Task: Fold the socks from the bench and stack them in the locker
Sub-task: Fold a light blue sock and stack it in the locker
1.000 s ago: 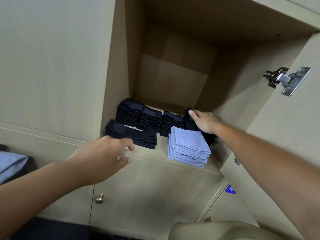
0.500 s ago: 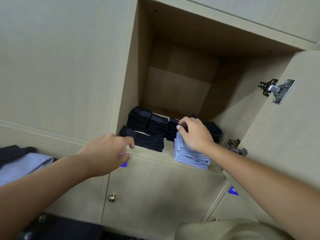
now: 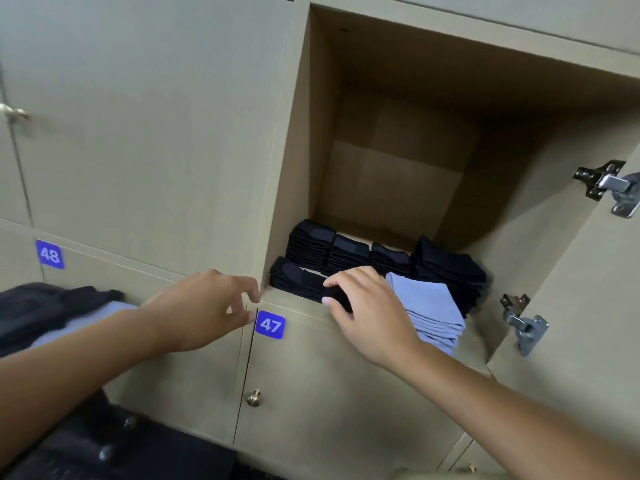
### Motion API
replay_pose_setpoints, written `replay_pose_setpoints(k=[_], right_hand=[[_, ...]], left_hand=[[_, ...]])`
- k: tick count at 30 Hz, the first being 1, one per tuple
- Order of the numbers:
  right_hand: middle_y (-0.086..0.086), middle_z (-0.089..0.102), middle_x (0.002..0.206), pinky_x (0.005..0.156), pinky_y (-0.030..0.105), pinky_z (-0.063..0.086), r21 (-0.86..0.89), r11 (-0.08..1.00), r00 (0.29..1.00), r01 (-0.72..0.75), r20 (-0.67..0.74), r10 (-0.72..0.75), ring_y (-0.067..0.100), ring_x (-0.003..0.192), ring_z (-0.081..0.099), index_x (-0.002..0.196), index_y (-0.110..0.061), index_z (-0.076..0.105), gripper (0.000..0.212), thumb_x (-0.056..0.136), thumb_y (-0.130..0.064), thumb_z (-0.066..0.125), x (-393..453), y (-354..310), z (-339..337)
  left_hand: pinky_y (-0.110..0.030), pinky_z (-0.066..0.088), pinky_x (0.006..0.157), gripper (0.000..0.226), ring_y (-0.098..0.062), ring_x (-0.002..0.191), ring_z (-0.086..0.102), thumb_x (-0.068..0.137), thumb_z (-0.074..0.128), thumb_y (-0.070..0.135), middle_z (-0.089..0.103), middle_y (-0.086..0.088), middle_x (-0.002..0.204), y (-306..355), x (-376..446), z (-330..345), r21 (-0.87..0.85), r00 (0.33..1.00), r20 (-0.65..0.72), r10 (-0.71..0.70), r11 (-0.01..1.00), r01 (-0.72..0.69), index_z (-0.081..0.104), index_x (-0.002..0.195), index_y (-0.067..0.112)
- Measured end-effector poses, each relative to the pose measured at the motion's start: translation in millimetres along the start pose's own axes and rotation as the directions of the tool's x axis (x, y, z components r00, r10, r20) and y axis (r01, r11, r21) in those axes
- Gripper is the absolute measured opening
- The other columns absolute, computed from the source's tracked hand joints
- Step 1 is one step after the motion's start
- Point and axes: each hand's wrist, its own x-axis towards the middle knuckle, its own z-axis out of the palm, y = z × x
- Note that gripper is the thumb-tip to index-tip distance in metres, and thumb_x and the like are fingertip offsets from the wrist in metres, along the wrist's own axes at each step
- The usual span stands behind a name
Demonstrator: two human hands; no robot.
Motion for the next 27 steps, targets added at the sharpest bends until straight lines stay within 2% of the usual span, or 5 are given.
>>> replay_pose_setpoints(k=[8, 13, 17, 22, 27], right_hand=[[-0.017, 0.060, 0.116, 0.089, 0.024, 0.032, 0.186, 0.982, 0.995, 0.032, 0.088, -0.049, 0.005, 0.117, 0.043, 0.122, -0.030, 0.059, 0.023, 0.101, -0.037, 0.053, 7.5, -34.2, 17.6], [-0.020, 0.061, 0.106, 0.090, 0.029, 0.045, 0.441, 0.896, 0.988, -0.057, 0.155, -0.013, 0.003, 0.108, 0.054, 0.113, -0.034, 0.062, 0.017, 0.096, -0.035, 0.059, 16.9, -57.4, 33.2], [-0.019, 0.063, 0.105, 0.089, 0.029, 0.048, 0.504, 0.863, 0.979, -0.048, 0.196, -0.060, 0.002, 0.101, 0.058, 0.110, -0.035, 0.063, 0.016, 0.094, -0.036, 0.063, 22.5, -77.4, 43.5], [-0.017, 0.060, 0.098, 0.091, 0.031, 0.048, 0.504, 0.863, 0.957, -0.042, 0.268, -0.110, 0.005, 0.103, 0.058, 0.113, -0.035, 0.062, 0.018, 0.096, -0.038, 0.062, 22.4, -95.4, 49.4], [-0.016, 0.060, 0.108, 0.091, 0.035, 0.050, 0.489, 0.871, 0.935, -0.055, 0.330, -0.126, 0.005, 0.097, 0.058, 0.115, -0.037, 0.060, 0.020, 0.095, -0.041, 0.061, 19.3, -105.6, 54.9]], left_hand=[[-0.031, 0.050, 0.086, 0.020, 0.009, 0.077, 0.054, 0.095, 0.066, 0.044, 0.069, 0.020, 0.092, -42.0, -10.9, -23.8, 0.002, 0.991, -0.024, -0.132, 0.991, 0.132, 0.064, 0.113, 0.035], [-0.011, 0.036, 0.064, 0.017, 0.009, 0.077, 0.053, 0.096, 0.067, 0.037, 0.070, 0.012, 0.098, -73.0, -27.5, -40.7, 0.002, 0.971, -0.096, -0.217, 0.976, 0.218, 0.066, 0.111, 0.029], [-0.026, 0.043, 0.074, 0.016, 0.005, 0.078, 0.057, 0.095, 0.069, 0.036, 0.072, 0.012, 0.092, -99.6, -46.1, -51.1, -0.039, 0.938, -0.117, -0.325, 0.946, 0.323, 0.069, 0.108, 0.027], [-0.024, 0.041, 0.071, 0.015, -0.007, 0.083, 0.060, 0.092, 0.071, 0.033, 0.067, 0.016, 0.092, -129.2, -64.8, -45.4, -0.054, 0.894, -0.140, -0.427, 0.904, 0.423, 0.069, 0.106, 0.028], [-0.022, 0.041, 0.069, 0.022, -0.015, 0.098, 0.063, 0.090, 0.071, 0.028, 0.067, 0.012, 0.100, -146.0, -76.4, -18.2, 0.033, 0.903, -0.028, -0.429, 0.902, 0.430, 0.069, 0.112, 0.024]])
